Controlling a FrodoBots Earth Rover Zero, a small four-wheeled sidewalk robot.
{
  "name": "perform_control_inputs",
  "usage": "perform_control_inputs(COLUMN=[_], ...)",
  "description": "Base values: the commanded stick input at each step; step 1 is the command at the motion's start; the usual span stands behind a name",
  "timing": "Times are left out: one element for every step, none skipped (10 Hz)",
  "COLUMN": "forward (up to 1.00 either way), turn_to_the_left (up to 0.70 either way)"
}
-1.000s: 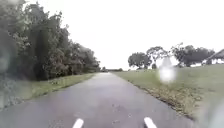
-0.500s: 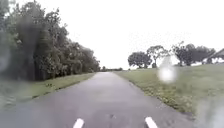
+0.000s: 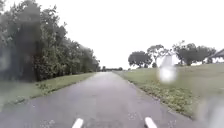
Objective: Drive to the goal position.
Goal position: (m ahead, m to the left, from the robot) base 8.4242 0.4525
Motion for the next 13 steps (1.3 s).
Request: perform_control_inputs(forward=[0.85, 0.85, 0.85, 0.85, 0.85, 0.85, 0.85, 0.85, 0.85, 0.85, 0.85, 0.85, 0.85], turn_to_the_left=[0.00, 0.00, 0.00, 0.00, 0.00, 0.00, 0.00, 0.00, 0.00, 0.00, 0.00, 0.00, 0.00])
